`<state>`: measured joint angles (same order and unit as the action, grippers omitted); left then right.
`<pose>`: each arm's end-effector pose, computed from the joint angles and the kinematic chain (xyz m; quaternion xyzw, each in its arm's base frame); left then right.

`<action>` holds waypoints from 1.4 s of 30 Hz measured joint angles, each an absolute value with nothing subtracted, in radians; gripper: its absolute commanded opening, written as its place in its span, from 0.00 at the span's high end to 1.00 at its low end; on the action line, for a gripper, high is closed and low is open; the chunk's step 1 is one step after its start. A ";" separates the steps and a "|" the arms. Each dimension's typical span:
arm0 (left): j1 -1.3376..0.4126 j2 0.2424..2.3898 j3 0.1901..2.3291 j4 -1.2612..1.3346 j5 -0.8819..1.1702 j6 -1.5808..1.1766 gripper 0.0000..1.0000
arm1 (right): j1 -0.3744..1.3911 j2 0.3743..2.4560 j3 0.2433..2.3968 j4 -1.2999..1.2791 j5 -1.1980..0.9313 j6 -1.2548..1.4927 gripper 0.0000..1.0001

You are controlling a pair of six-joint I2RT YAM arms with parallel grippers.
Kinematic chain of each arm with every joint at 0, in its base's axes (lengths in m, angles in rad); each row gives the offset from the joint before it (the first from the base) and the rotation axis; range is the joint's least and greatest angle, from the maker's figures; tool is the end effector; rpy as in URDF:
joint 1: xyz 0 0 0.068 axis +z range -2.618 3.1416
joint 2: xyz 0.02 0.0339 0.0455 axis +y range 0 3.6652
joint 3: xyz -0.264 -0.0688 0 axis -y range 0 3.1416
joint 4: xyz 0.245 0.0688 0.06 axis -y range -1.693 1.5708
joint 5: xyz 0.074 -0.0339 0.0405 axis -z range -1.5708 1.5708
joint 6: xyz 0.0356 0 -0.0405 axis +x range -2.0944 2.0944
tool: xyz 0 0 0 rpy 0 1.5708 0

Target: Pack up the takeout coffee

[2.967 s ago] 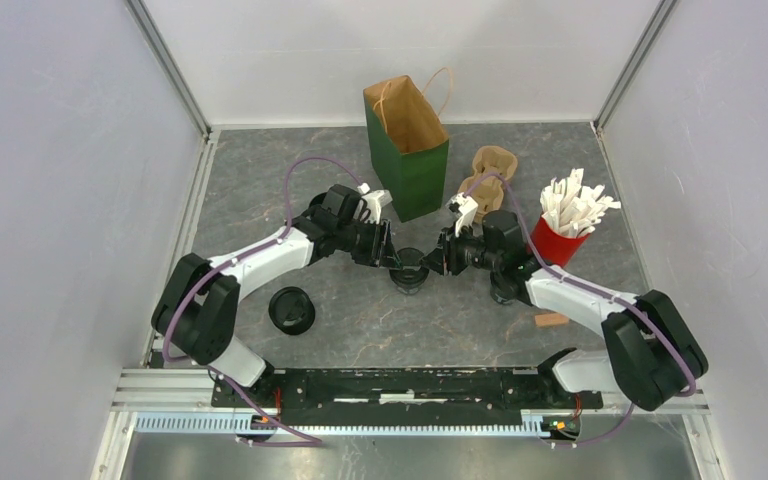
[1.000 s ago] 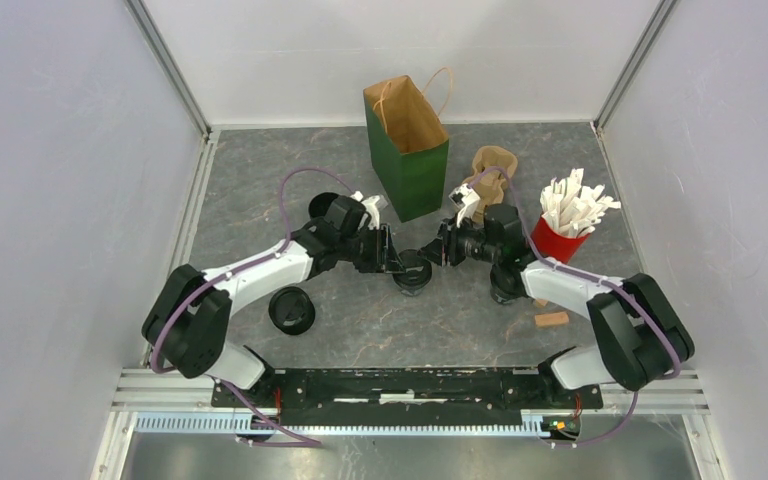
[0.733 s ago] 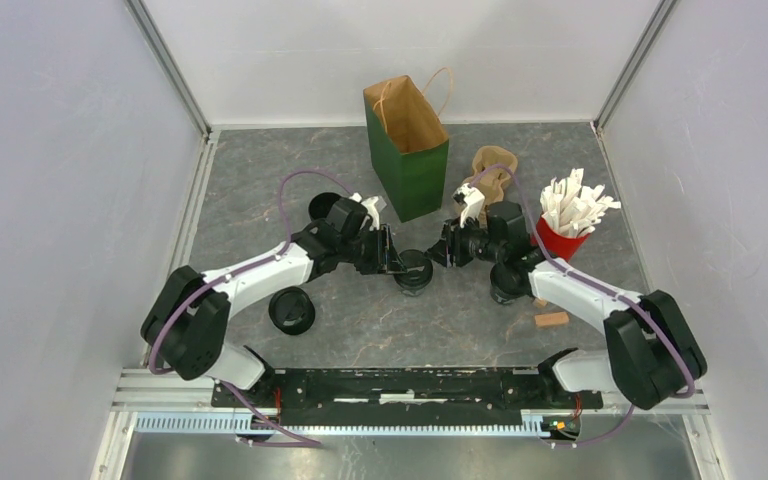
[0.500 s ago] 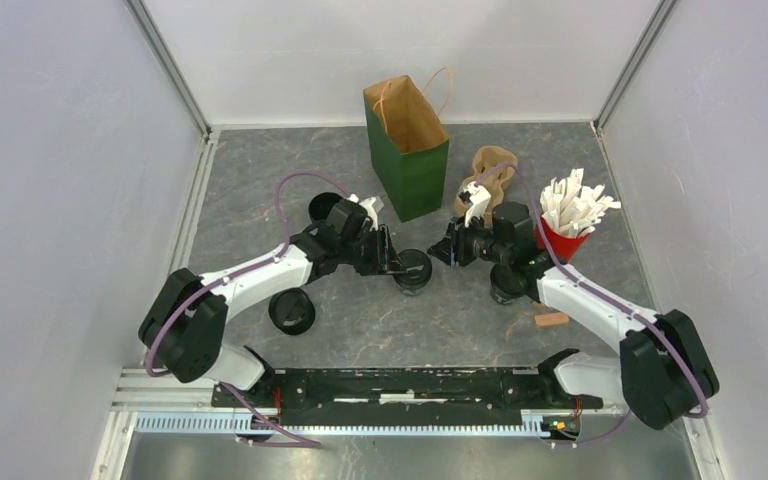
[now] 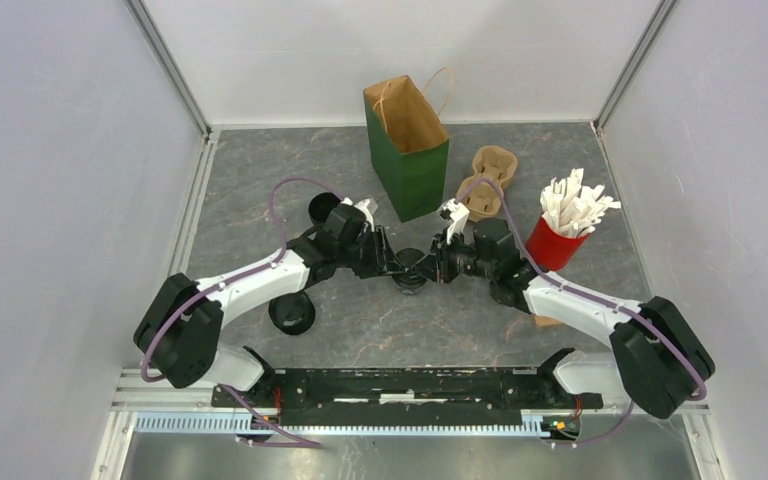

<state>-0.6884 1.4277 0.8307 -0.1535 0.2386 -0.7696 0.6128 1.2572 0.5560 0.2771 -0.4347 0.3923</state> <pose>0.2249 -0.1959 0.2126 0.0105 0.9117 -0.3451 0.2226 0.2052 0.1626 0.2087 -0.2065 0.8025 0.4139 0.3769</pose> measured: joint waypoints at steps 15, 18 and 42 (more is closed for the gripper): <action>-0.651 1.277 0.769 -0.134 0.187 -0.805 0.35 | 0.615 1.339 0.553 0.390 -0.514 0.271 0.75; -0.591 1.249 0.791 -0.136 0.223 -0.757 0.32 | 0.615 1.344 0.553 0.396 -0.535 0.234 0.75; -0.518 1.482 0.878 -0.094 0.561 -0.482 0.46 | 0.615 1.362 0.549 0.427 -0.594 0.124 0.75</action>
<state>-0.5179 1.4822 0.8780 -0.0937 0.5613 -0.4816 0.6151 1.3624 0.5488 0.4274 -0.5938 0.1238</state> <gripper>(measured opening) 0.566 0.251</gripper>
